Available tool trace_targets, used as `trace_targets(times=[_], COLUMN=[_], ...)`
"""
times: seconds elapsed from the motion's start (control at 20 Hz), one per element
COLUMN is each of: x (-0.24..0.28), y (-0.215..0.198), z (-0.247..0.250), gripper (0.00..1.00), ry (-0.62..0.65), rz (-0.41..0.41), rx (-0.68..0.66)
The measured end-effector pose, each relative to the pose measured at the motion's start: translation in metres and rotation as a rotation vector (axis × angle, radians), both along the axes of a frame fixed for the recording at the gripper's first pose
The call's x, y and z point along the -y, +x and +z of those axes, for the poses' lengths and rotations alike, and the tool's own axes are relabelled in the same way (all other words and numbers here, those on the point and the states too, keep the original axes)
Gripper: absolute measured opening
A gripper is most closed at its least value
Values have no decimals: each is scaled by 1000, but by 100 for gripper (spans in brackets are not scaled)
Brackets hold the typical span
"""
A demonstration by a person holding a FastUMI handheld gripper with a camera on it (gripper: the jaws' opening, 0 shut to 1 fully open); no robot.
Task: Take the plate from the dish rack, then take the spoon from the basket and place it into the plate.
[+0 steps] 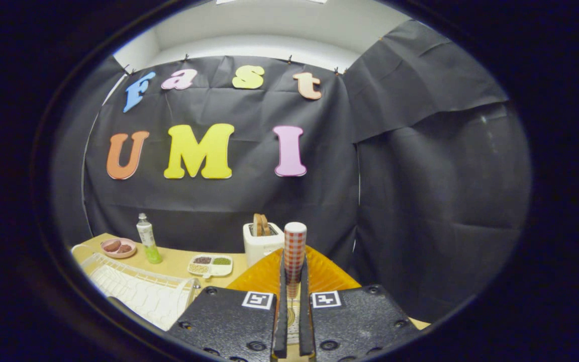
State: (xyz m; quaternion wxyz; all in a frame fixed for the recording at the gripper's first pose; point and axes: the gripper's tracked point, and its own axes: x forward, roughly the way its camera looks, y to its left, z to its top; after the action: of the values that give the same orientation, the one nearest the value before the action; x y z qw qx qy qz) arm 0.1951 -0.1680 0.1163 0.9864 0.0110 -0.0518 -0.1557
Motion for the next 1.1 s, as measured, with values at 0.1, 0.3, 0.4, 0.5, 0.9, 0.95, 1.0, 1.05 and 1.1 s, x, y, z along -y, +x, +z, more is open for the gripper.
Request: trace_targets(times=[0.1,0.3,0.4,0.5,0.9,0.95,1.0,1.05,1.1], x=[-21,-70,-97,-123,-201,-212,-221,-229,-238], y=[-22,-68,-87,-106,-144,-145,-147,-148,-149], z=[11,10,2,-9,-50,-56,-62,-66,-72], gripper=[14,14,14,14,15,15,14,14,14], ry=[-15,-33,-42,-50,-59,-51,-39,-31,-23], rz=[-9,26,54,89,218,243,266,290,310], rx=[9,-2,-8,-23,-68,-80,-88,-91,-95])
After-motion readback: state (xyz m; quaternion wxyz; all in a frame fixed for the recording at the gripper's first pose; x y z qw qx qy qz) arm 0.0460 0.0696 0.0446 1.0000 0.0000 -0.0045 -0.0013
